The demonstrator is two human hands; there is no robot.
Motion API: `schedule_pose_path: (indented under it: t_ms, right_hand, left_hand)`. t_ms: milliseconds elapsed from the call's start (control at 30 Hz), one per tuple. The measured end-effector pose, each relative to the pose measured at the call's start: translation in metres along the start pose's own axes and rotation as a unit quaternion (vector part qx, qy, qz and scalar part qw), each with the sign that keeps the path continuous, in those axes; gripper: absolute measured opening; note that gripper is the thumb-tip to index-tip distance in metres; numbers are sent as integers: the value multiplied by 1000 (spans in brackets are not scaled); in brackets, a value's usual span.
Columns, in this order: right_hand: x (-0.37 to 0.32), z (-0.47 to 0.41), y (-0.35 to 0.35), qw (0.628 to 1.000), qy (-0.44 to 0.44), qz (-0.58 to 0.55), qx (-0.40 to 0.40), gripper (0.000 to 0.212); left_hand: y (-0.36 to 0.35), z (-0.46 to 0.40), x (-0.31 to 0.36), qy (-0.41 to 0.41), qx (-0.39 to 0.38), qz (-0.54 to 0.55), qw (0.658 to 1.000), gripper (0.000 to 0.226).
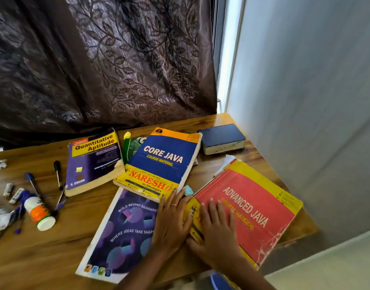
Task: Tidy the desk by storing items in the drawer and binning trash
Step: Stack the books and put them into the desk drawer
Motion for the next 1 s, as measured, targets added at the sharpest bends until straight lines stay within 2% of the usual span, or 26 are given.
schedule_pose_path:
  t_ms: [133,300,467,567,667,767,933,1000]
  right_hand:
    - [-4,15,-11,999,34,14,-17,96]
    - [-2,16,-10,999,37,15,-9,69]
    - [9,22,-13,996,84,37,21,62]
    - [22,28,-11,989,135,51,14,73]
    - [38,36,-5,983,167,72,-24,96]
    - [52,43,2,976,192,97,-26,101]
    - [64,47,16,981,158,69,-85,112]
    - [68,49,19,986,133,60,-76,114]
  left_hand:
    - [4,1,2,-5,-3,-2,1000,40]
    - [7,1,5,-4,-13,-48,999,42]
    - [13,12,16,5,-9,-41,999,45]
    - [17,26,23,20,-16,-40,999,48]
    - [17,43,29,6,-14,-46,999,55]
    - [16,59,38,-30,-11,-63,998,61]
    - [16,65,55,-72,-62,-66,993,71]
    - [17,58,57,-144,-71,-58,985,74]
Point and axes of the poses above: each hand's wrist, its own z-axis away from the middle knuckle, its own y-axis out of the back of the hand, x = y × z, the point moved 1 cm from there along -z, towards the middle knuckle, and after that the axes turned 6 degrees about -z, right-handed, at the moved point
